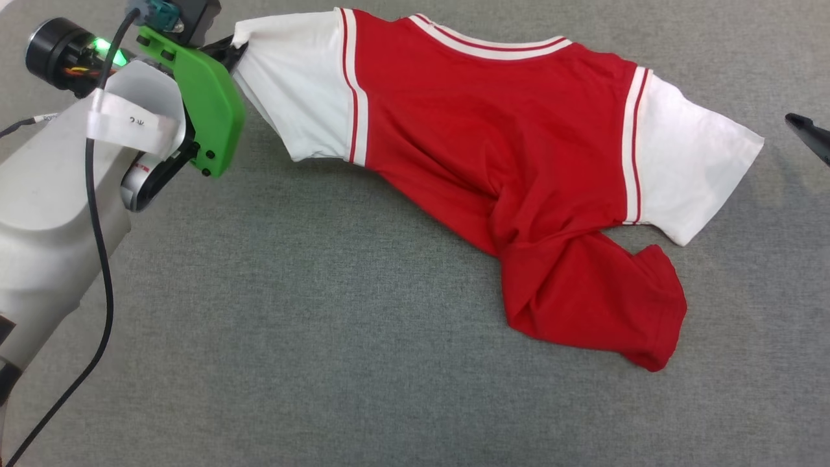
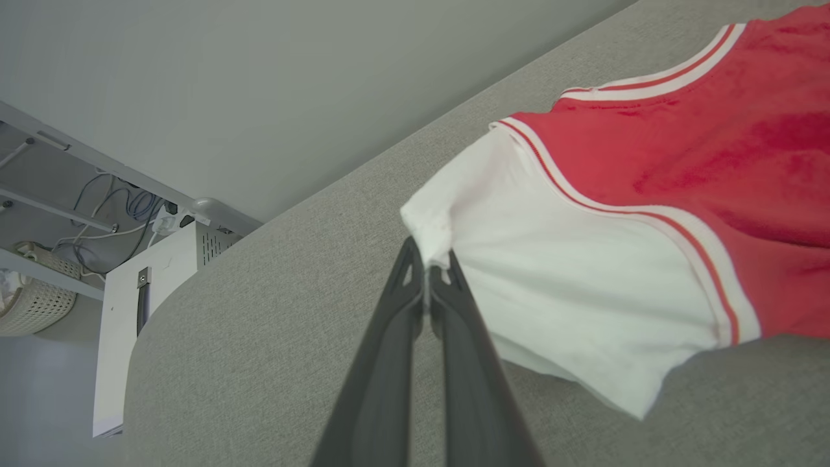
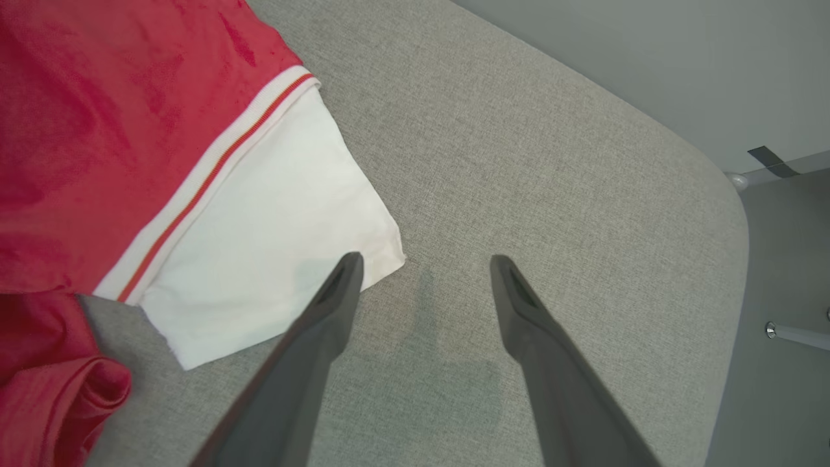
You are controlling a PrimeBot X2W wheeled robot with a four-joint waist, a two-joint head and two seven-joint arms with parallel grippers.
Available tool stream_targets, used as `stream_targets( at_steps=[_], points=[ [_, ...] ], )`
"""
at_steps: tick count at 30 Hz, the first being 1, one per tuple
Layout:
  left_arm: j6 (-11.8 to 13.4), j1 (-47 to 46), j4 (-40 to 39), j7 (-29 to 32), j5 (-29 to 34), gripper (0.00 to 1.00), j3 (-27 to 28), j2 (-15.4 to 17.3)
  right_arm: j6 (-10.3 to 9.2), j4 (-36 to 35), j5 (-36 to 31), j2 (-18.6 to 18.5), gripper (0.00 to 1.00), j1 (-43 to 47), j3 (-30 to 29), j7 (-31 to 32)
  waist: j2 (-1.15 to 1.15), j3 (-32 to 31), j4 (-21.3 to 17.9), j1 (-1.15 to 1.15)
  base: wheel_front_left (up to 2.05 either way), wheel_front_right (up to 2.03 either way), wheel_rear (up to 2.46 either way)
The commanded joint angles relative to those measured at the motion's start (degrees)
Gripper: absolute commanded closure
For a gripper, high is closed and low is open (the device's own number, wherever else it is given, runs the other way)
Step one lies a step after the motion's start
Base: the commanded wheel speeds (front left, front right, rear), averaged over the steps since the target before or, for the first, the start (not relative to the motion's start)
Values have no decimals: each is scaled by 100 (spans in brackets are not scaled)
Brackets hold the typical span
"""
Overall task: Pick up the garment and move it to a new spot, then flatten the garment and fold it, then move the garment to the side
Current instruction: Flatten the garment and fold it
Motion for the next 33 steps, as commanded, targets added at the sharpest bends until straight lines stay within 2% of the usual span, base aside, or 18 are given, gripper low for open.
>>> stream_targets(
  at_steps=[1,4,8,14,23,24,25,33],
  points=[
    [57,15,-44,-55,100,100,29,-25,-4,95,159,-25,0,-168,84,169,0,186,154,0,0,0,0],
    [104,-47,-129,-107,139,100,36,-63,-4,333,349,-63,0,-390,292,476,0,340,233,0,0,0,0],
    [132,-146,-209,-161,167,100,60,-96,-4,660,544,43,0,-599,400,568,0,557,319,0,0,0,0],
    [150,-264,-245,-245,192,100,88,-143,-4,987,632,223,0,-686,744,480,0,819,397,0,0,0,0],
    [106,-300,-125,-309,188,100,69,-145,-4,1345,912,244,0,-548,1345,544,0,907,347,0,0,0,0],
    [99,-305,-102,-321,184,100,70,-147,-4,1357,904,242,65,-574,1391,488,0,900,334,0,0,0,0],
    [93,-305,-80,-330,180,100,69,-147,-4,1374,921,245,100,-590,1423,464,0,888,322,0,0,0,0],
    [-7,-242,164,-418,139,100,15,-174,-4,1446,1022,329,100,-852,1511,-272,0,528,178,0,0,0,0]
  ],
)
